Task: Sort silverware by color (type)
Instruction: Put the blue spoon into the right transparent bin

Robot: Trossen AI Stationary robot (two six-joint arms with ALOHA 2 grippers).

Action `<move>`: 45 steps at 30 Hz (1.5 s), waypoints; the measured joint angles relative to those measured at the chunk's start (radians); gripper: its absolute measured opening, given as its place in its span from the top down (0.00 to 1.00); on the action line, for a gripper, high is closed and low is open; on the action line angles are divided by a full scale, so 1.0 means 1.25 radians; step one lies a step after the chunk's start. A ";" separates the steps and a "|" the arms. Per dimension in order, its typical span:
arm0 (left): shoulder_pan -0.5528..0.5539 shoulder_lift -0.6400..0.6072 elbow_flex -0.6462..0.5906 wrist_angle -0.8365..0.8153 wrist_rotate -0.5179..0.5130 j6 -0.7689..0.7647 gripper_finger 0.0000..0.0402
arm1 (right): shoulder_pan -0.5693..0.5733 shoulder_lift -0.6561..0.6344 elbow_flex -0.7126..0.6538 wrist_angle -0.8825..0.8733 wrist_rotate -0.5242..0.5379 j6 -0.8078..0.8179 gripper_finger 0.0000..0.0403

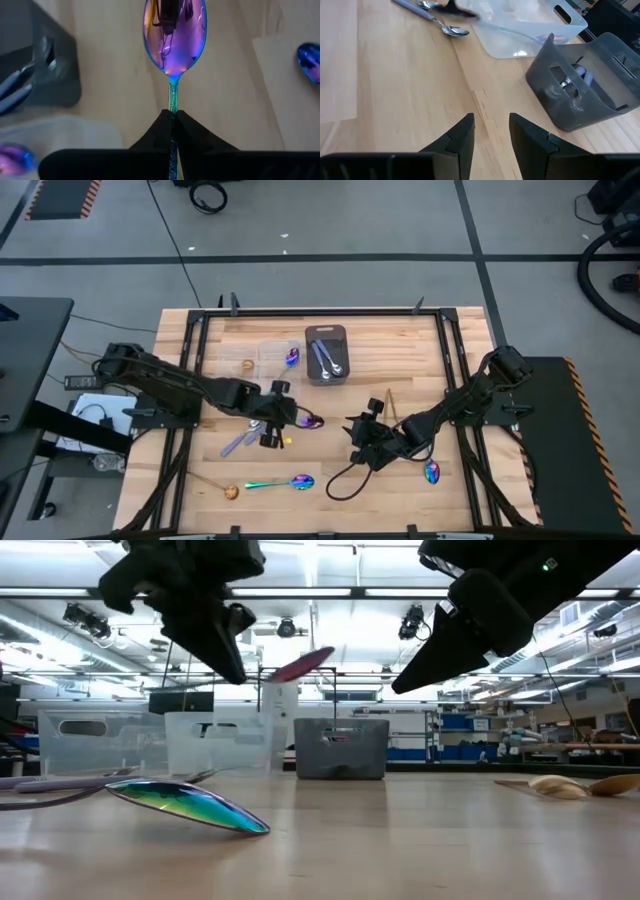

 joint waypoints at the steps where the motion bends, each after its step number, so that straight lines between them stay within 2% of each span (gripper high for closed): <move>1: 0.005 -0.009 0.000 -0.006 0.000 0.000 0.95 | 0.000 0.000 0.000 0.001 0.001 0.000 0.67; 16: 0.020 -0.094 0.000 -0.047 -0.036 -0.021 0.95 | 0.000 0.001 0.000 0.003 0.003 0.000 0.67; 25: 0.053 -0.102 0.000 -0.060 -0.069 -0.022 0.95 | 0.000 0.001 0.000 0.006 0.003 0.000 0.67; 35: 0.126 -0.112 -0.126 0.111 -0.068 -0.022 0.95 | 0.003 0.001 0.000 0.018 -0.012 -0.010 0.67; 45: 0.228 -0.112 -0.129 0.153 -0.060 -0.029 0.95 | 0.003 0.001 0.000 0.032 -0.019 -0.021 0.67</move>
